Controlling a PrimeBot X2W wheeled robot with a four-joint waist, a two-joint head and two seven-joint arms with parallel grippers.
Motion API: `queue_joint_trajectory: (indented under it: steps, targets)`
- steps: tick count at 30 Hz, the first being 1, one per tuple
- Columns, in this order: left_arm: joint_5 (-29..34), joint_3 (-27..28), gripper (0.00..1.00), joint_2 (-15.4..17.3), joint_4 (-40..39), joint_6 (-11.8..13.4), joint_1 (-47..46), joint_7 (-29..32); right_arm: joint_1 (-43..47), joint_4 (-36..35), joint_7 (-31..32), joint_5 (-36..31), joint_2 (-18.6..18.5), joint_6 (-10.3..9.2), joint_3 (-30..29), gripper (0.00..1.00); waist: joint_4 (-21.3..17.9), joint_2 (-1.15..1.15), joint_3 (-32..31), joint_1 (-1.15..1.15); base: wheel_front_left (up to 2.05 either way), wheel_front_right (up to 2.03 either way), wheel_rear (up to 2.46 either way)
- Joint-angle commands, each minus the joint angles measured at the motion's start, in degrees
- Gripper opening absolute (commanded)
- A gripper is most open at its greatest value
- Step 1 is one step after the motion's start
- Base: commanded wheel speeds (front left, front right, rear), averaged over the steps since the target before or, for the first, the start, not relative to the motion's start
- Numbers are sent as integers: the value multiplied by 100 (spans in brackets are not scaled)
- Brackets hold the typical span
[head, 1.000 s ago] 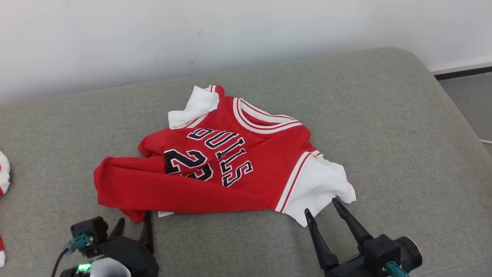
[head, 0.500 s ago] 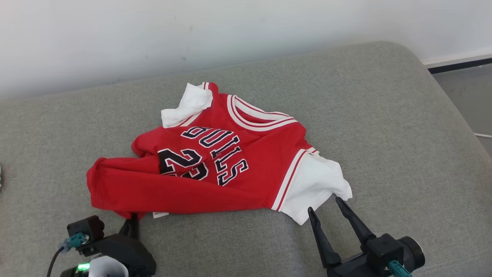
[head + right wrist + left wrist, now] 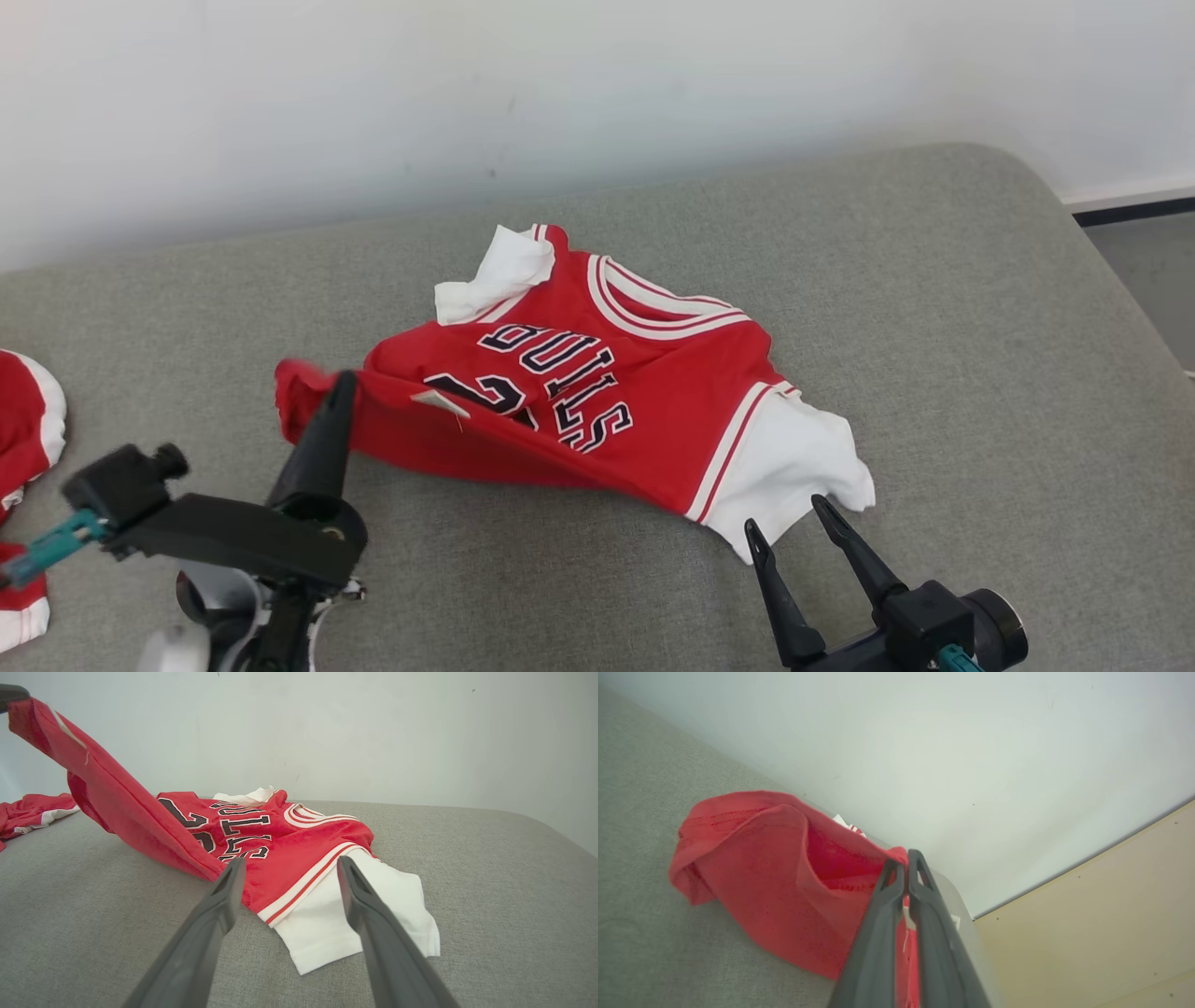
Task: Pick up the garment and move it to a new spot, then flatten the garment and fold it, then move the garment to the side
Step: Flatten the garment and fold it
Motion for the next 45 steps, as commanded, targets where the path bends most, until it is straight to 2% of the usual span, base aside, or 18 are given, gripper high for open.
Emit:
queue_joint_trajectory:
  steps: [1, 3, 8, 18, 19, 20, 23, 28, 29, 33, 37, 45]
  targets:
    - [-141, 72, 0, -32, -227, 42, 113, 19, 46, -2, -5, 34, 12, -13, 14, 100, 39, 0, -61, 0, 0, 0, 0]
    - [-248, 187, 0, -23, -484, 144, 220, 43, 53, 6, -8, 35, 14, -13, 31, 100, 39, 0, -94, 0, 0, 0, 0]
    - [497, 163, 0, 466, -206, 638, 704, 115, 22, 19, -5, 71, -7, -13, 95, 100, -36, 0, -131, 0, 0, 0, 0]
    - [1071, 20, 0, 677, 685, 1158, 1408, 83, 88, -8, -11, 95, -80, -13, 4, 100, -45, 0, -96, 0, 0, 0, 0]
    - [1131, 8, 38, 683, 733, 1171, 1419, 15, 98, -16, -5, 92, -85, -13, -18, 100, -26, 0, -94, 0, 0, 0, 0]
    - [1189, 17, 100, 697, 771, 1178, 1416, -78, 93, -29, 3, 86, -88, -13, -41, 100, -3, 0, -91, 0, 0, 0, 0]
    - [1331, -10, 100, 721, 898, 1063, 1359, -398, 66, -63, 23, 52, -96, -13, -144, 100, 81, 0, -88, 0, 0, 0, 0]
    - [1402, -33, 100, 660, 1086, 679, 1380, -1111, 88, -102, 43, 16, -93, -13, -315, 100, 221, 0, -161, 0, 0, 0, 0]
    - [1407, -3, 100, 607, 1141, 545, 1453, -1452, 140, -122, 53, -2, -101, -13, -417, 100, 288, 0, -216, 0, 0, 0, 0]
    - [1630, 13, 100, 627, 1161, 289, 1568, -2052, 244, -207, 107, -45, -94, -13, -725, 100, 446, 0, -356, 0, 0, 0, 0]
    - [2007, 53, 100, 631, 1040, 68, 1636, -2240, 352, -278, 225, -10, -89, -13, -1081, 100, 606, 0, -476, 0, 0, 0, 0]
    - [2877, 437, 100, 325, 590, -311, 1856, -2252, 467, -292, 448, 128, -131, -13, -1620, 100, 833, 0, -754, 0, 0, 0, 0]
